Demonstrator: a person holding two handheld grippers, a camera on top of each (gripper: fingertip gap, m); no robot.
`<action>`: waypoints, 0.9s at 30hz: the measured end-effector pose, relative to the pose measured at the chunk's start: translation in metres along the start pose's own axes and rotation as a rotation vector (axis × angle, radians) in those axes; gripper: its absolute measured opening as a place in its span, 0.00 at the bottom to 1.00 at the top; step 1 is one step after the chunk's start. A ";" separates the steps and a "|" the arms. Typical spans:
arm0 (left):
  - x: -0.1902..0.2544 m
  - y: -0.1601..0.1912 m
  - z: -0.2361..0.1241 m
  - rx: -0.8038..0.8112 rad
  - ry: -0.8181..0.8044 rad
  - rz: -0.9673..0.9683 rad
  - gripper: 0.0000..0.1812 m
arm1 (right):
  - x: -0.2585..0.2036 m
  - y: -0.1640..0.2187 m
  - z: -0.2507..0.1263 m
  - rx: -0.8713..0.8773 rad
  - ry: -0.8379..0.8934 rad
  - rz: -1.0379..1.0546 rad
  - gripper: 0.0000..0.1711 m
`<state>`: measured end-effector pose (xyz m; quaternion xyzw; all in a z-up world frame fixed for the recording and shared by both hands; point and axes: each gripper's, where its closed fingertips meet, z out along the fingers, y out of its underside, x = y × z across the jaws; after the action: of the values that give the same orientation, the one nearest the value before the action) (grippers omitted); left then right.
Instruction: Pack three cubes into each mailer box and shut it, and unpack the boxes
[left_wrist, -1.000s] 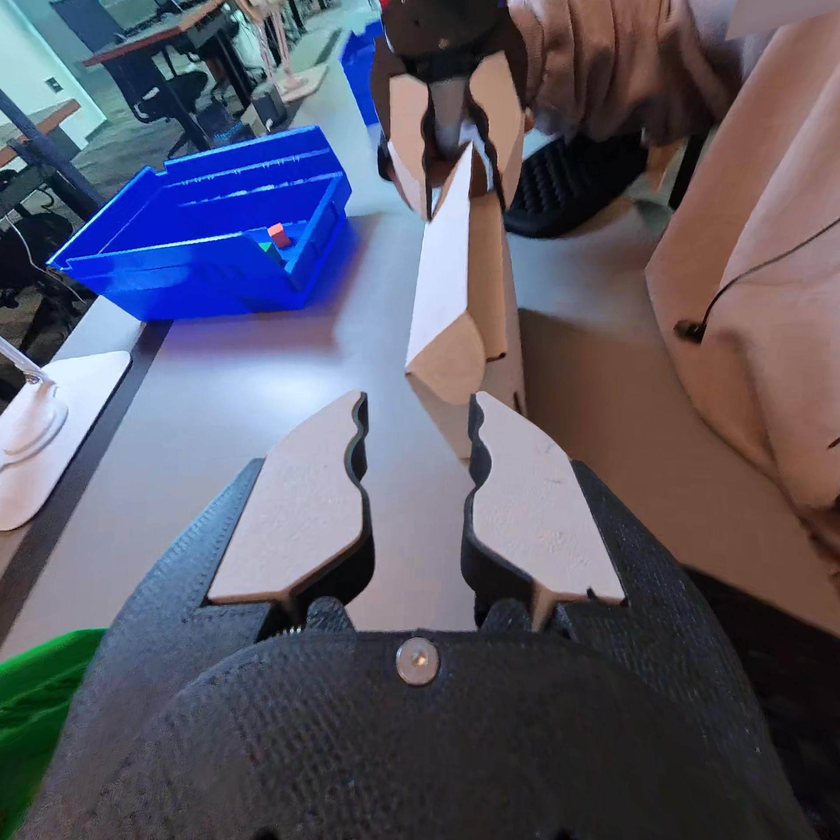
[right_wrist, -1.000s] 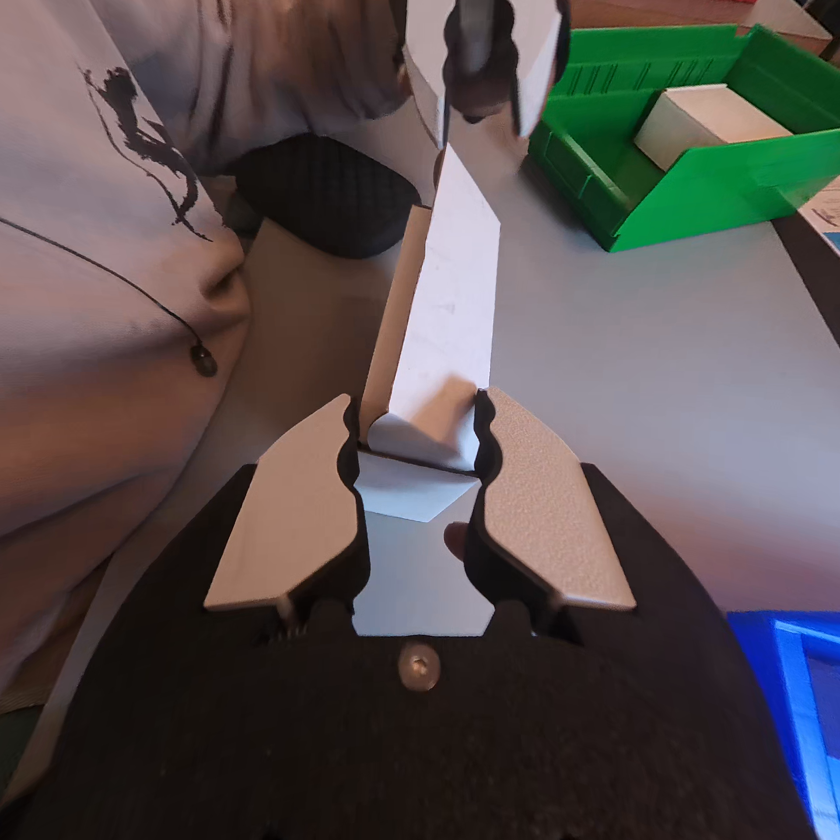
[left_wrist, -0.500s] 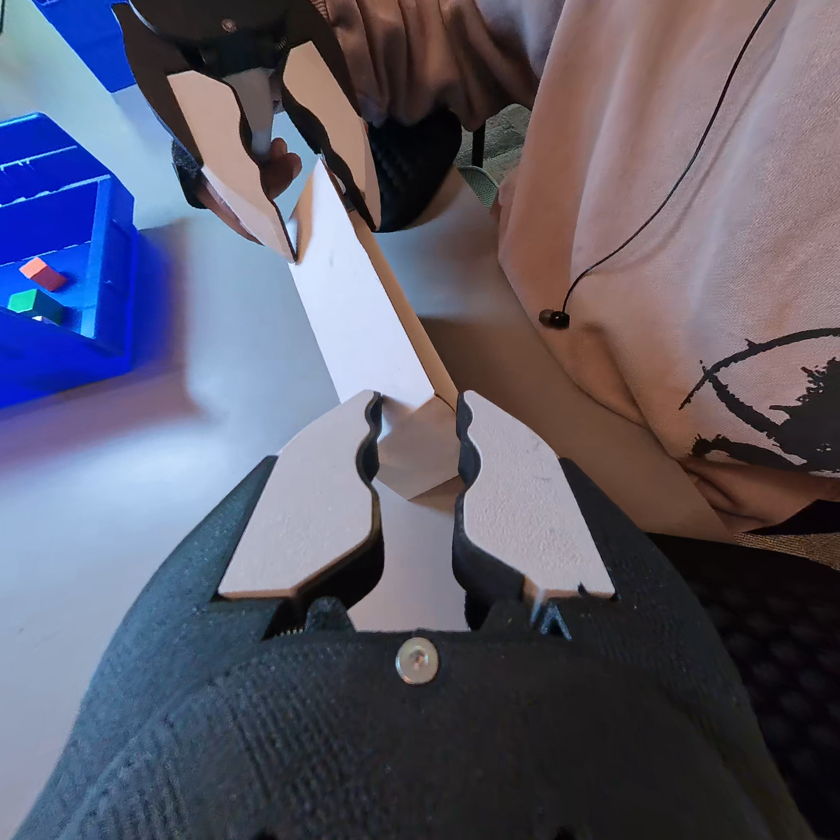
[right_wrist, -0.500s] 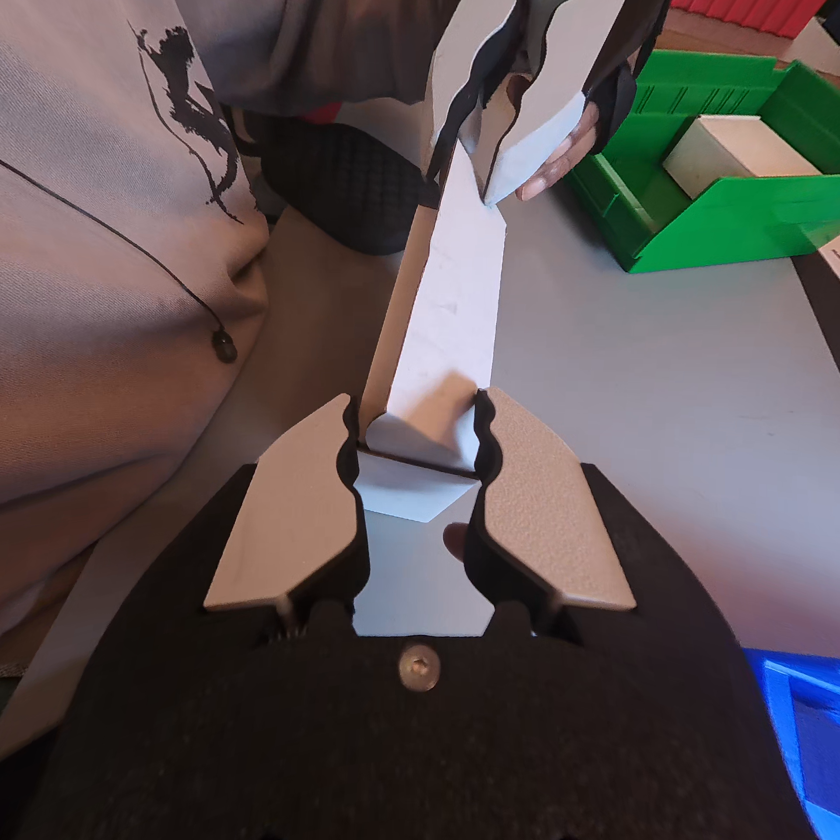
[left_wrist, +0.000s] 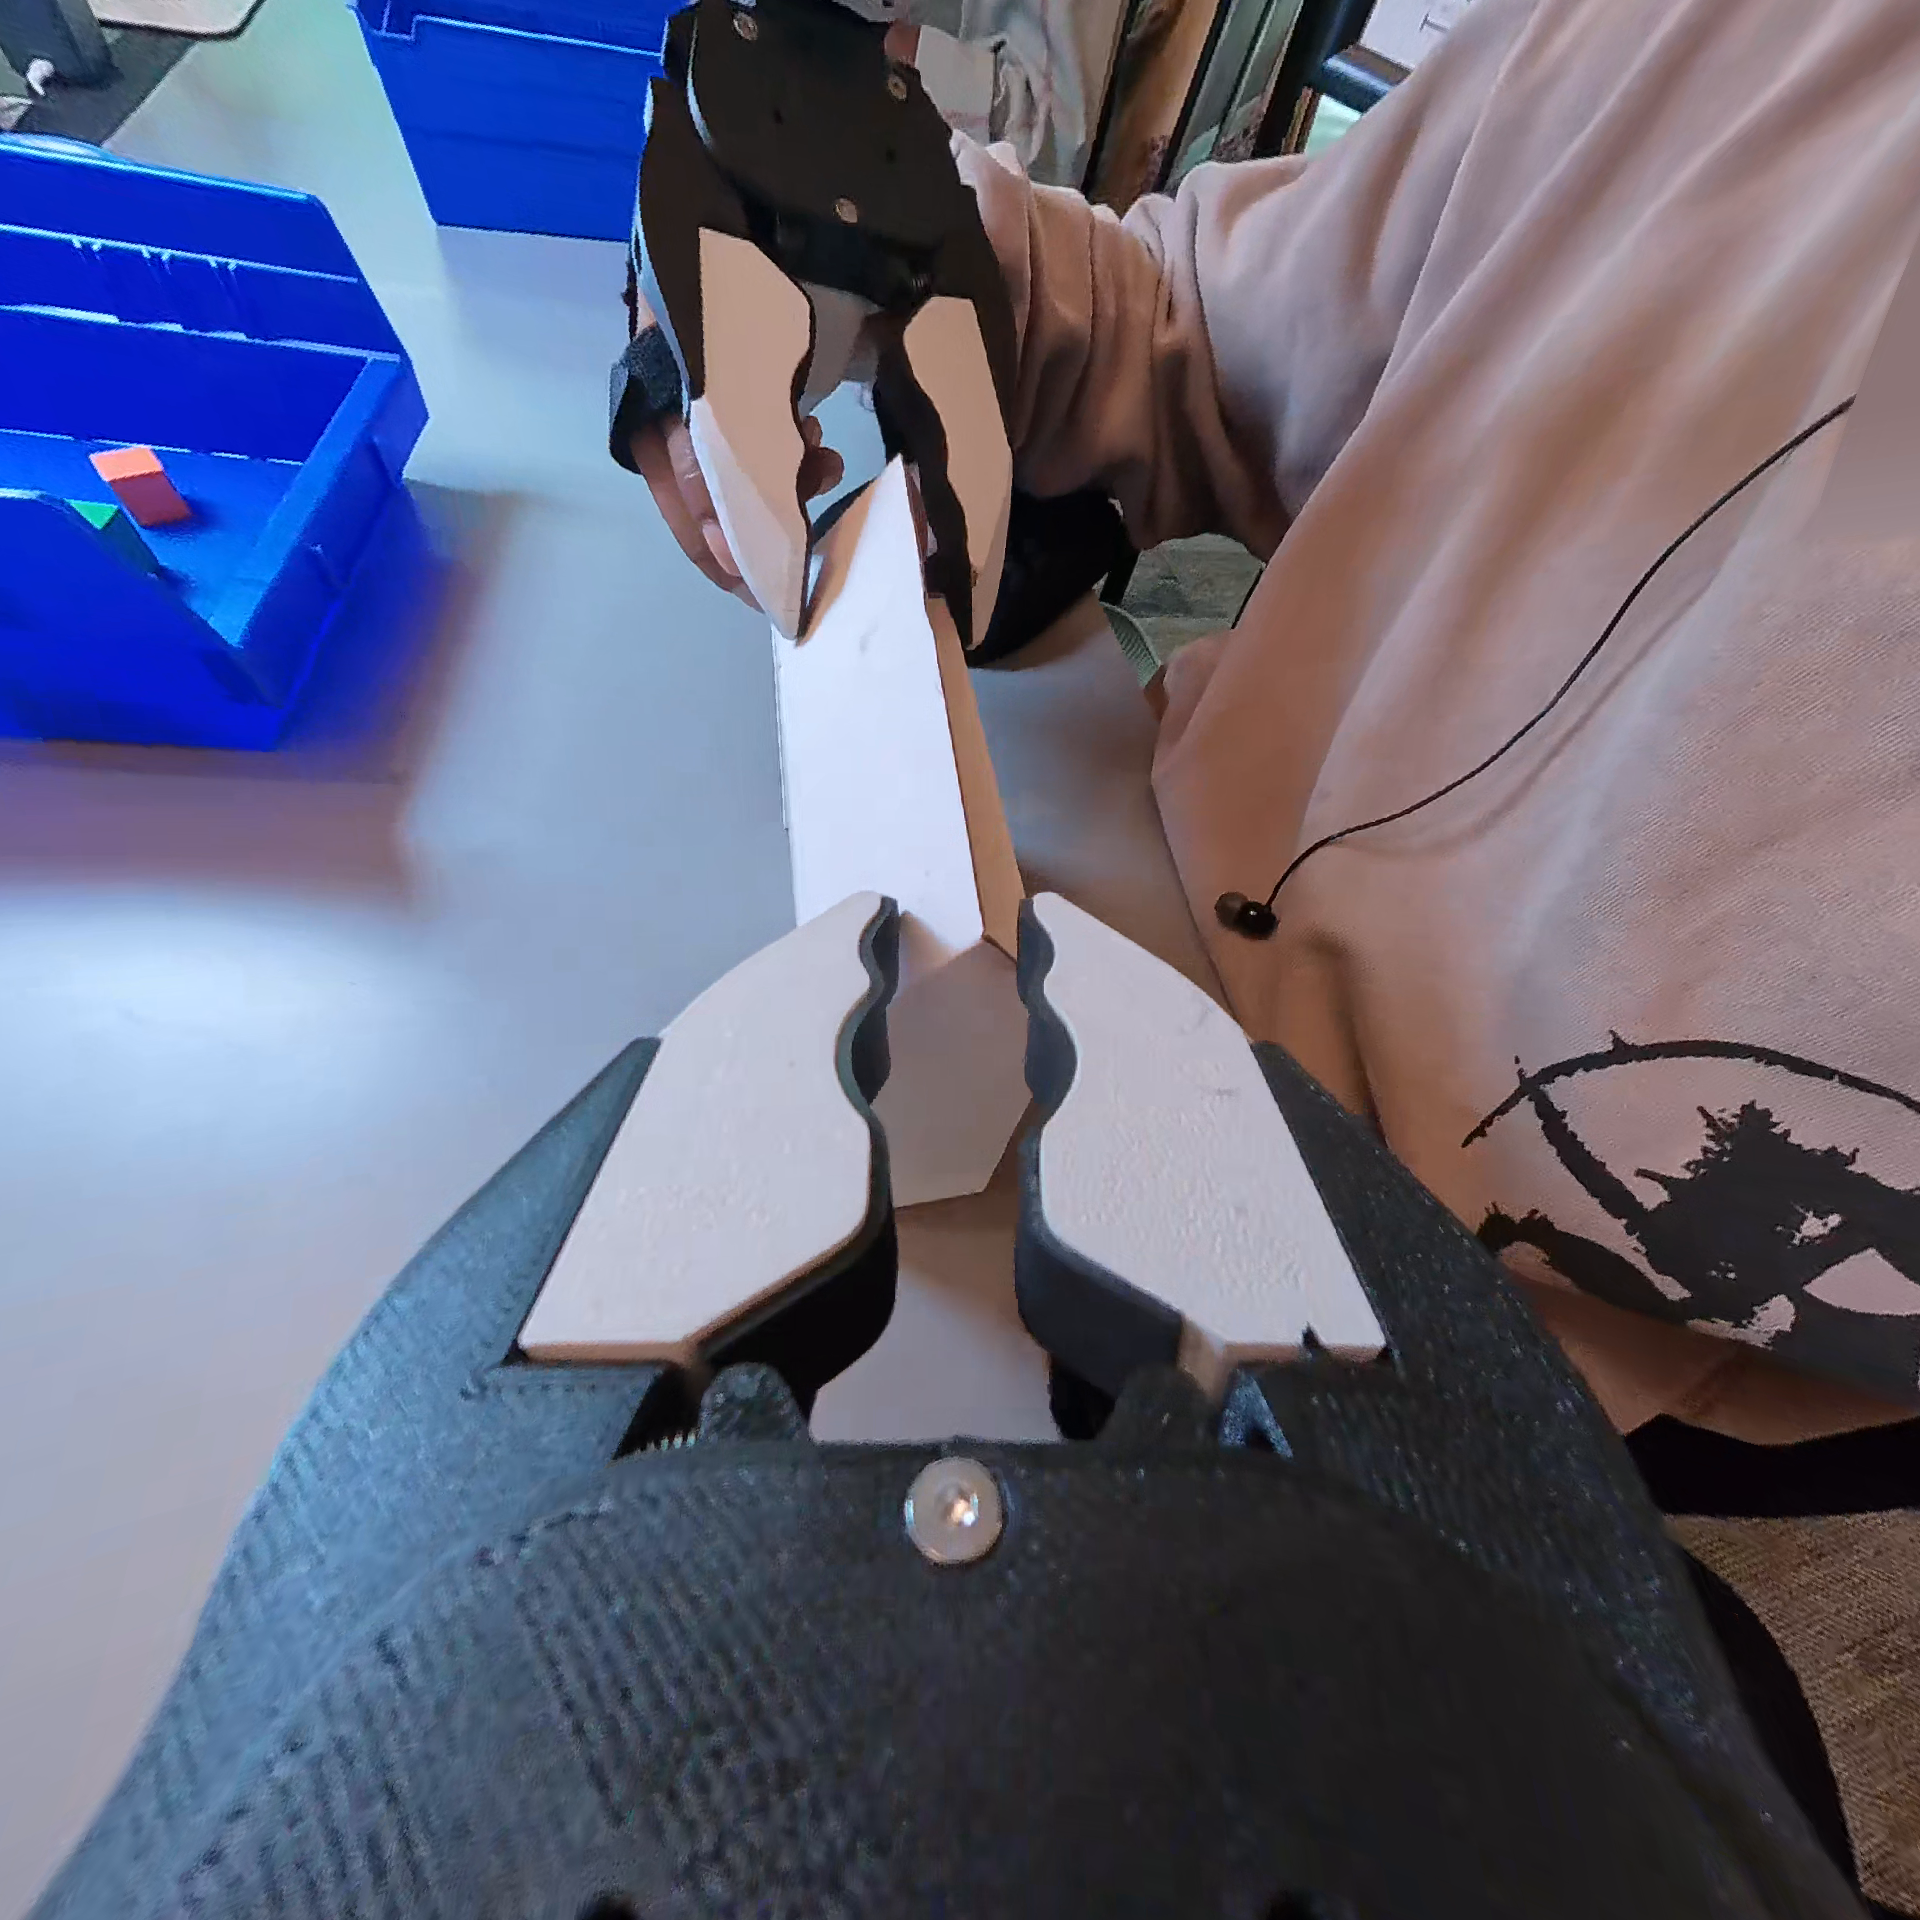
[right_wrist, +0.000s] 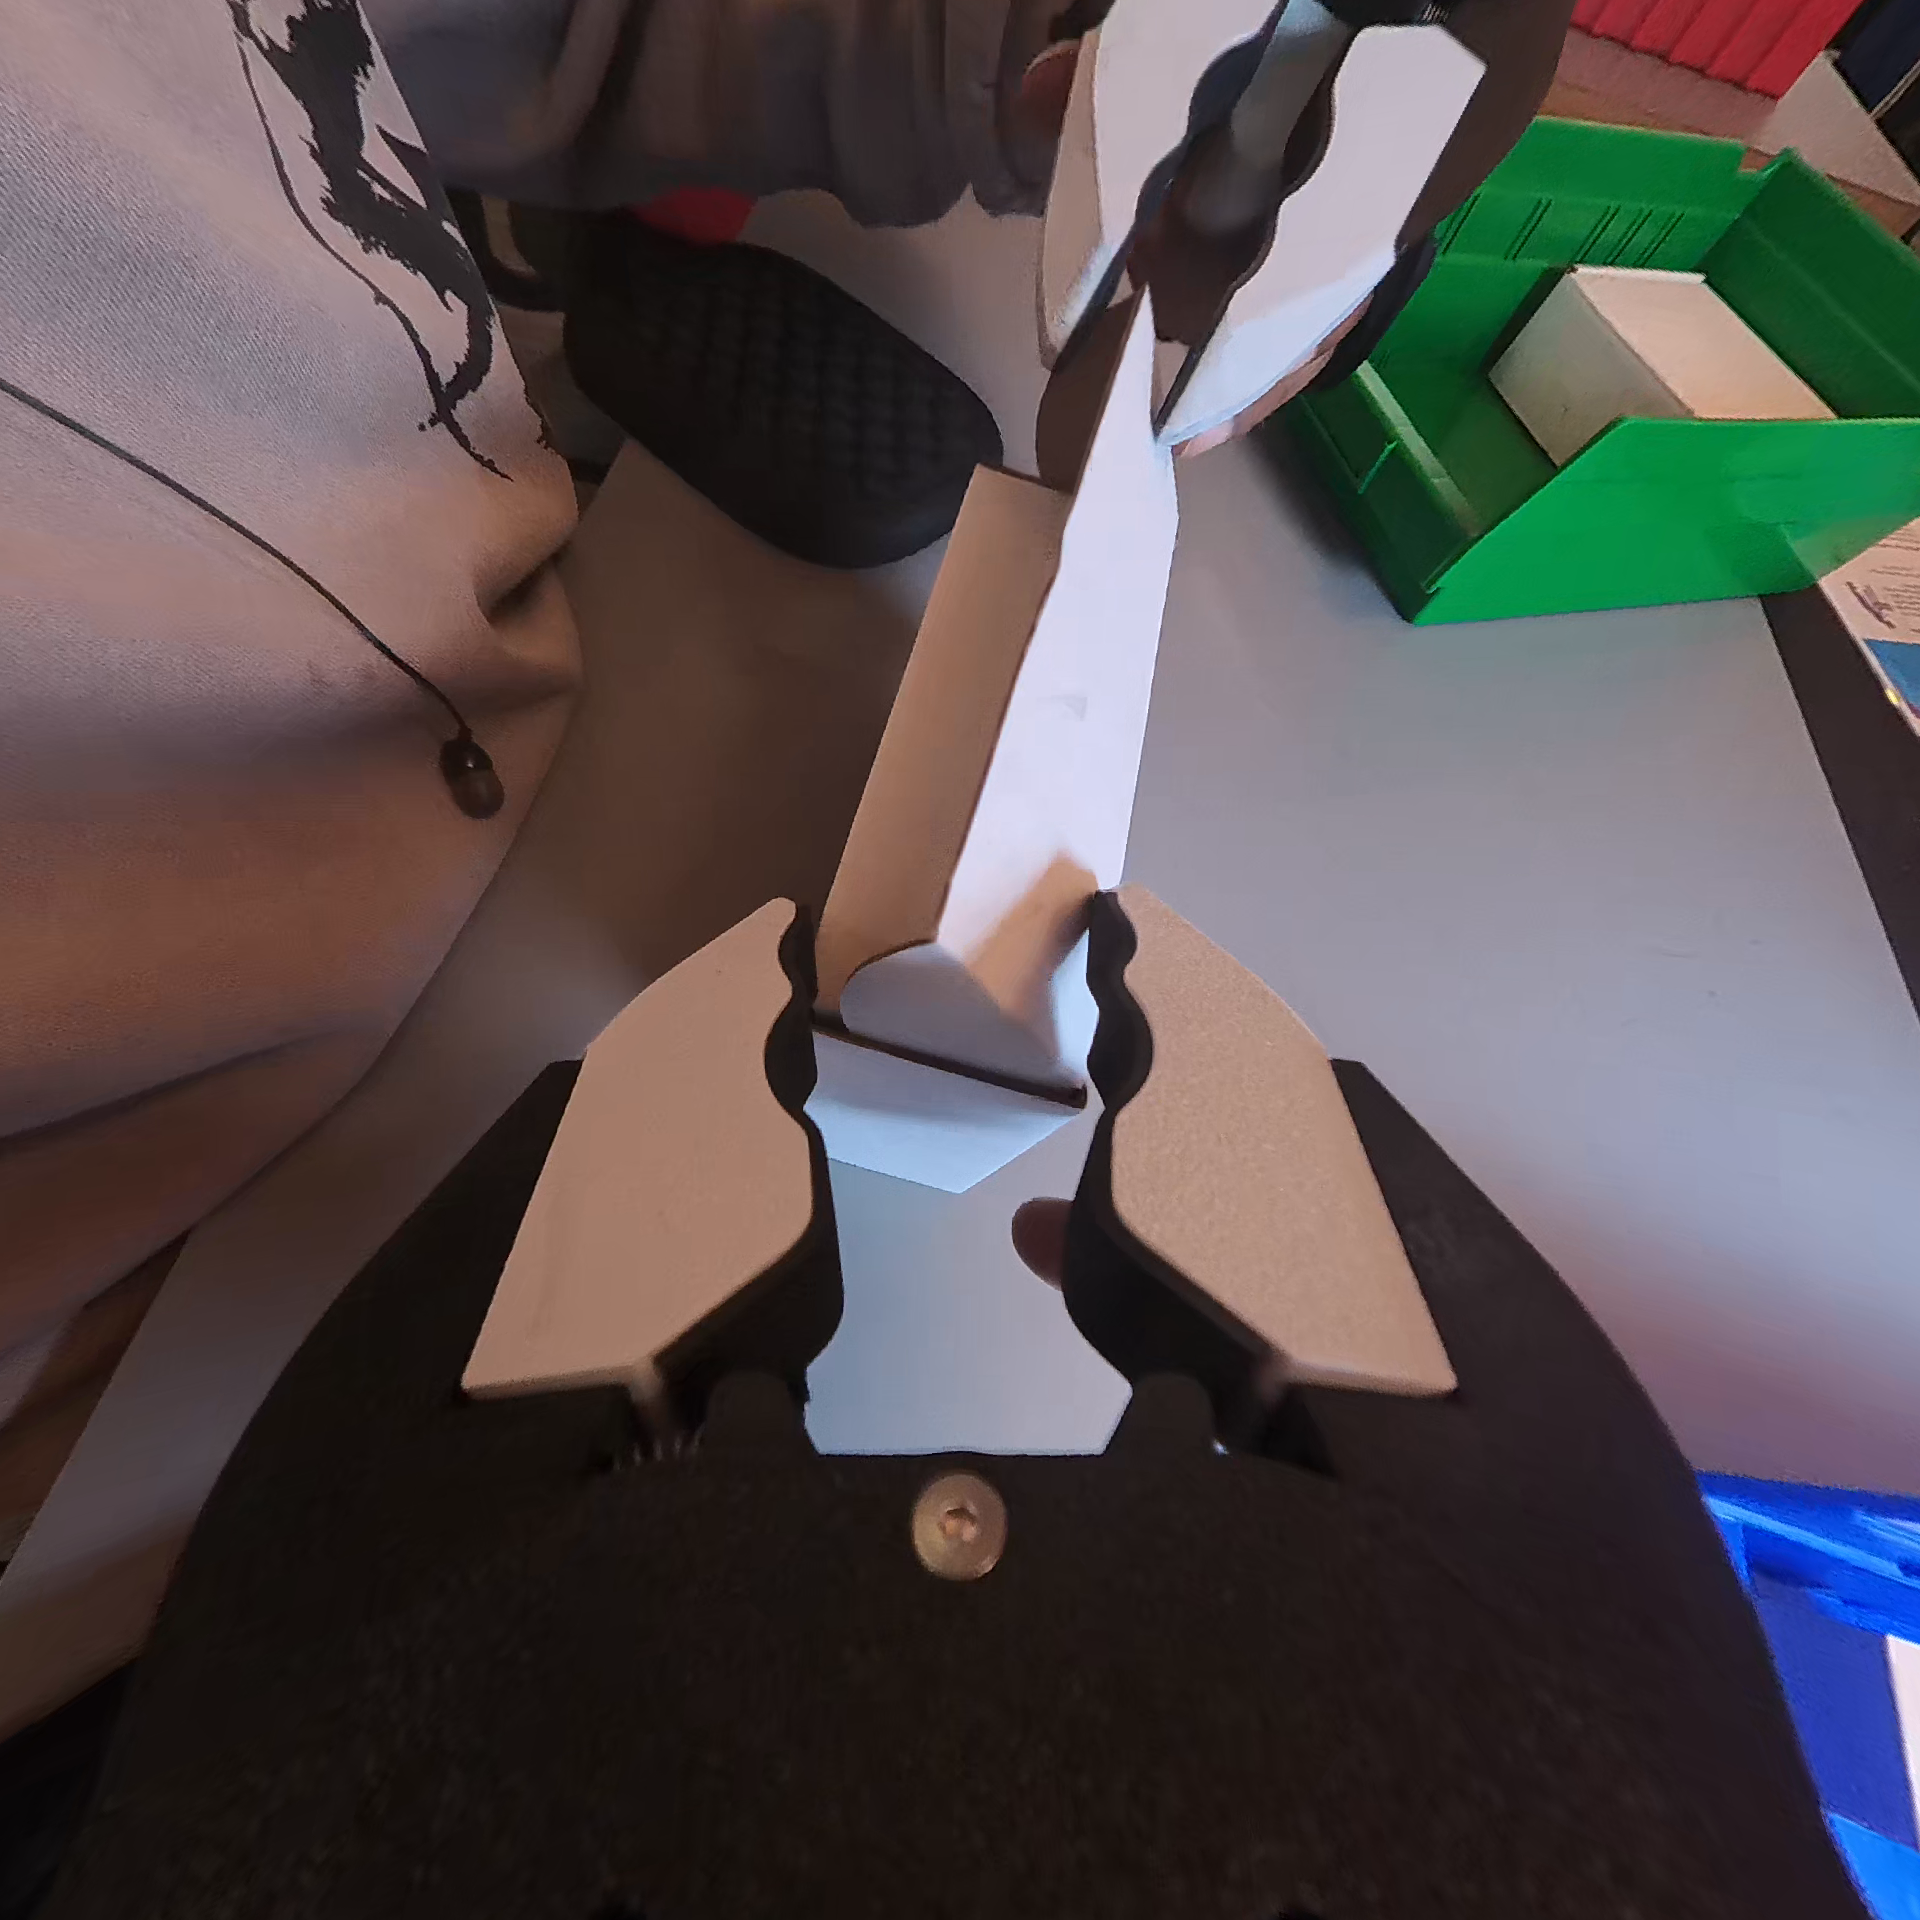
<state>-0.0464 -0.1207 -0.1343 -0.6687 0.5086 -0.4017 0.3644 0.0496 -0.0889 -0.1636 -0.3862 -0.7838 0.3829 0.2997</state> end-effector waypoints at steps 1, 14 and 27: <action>0.000 0.000 -0.001 -0.008 -0.007 0.018 0.12 | 0.001 0.000 0.000 -0.002 -0.002 -0.001 0.29; -0.004 0.036 -0.005 -0.269 -0.148 0.377 0.28 | 0.003 0.000 0.000 0.064 -0.078 0.066 0.28; 0.004 0.018 -0.003 -0.031 0.114 0.074 0.21 | 0.002 -0.001 0.001 0.038 -0.050 0.031 0.29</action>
<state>-0.0551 -0.1287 -0.1482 -0.6310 0.5591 -0.4176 0.3389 0.0477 -0.0880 -0.1631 -0.3830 -0.7776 0.4118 0.2813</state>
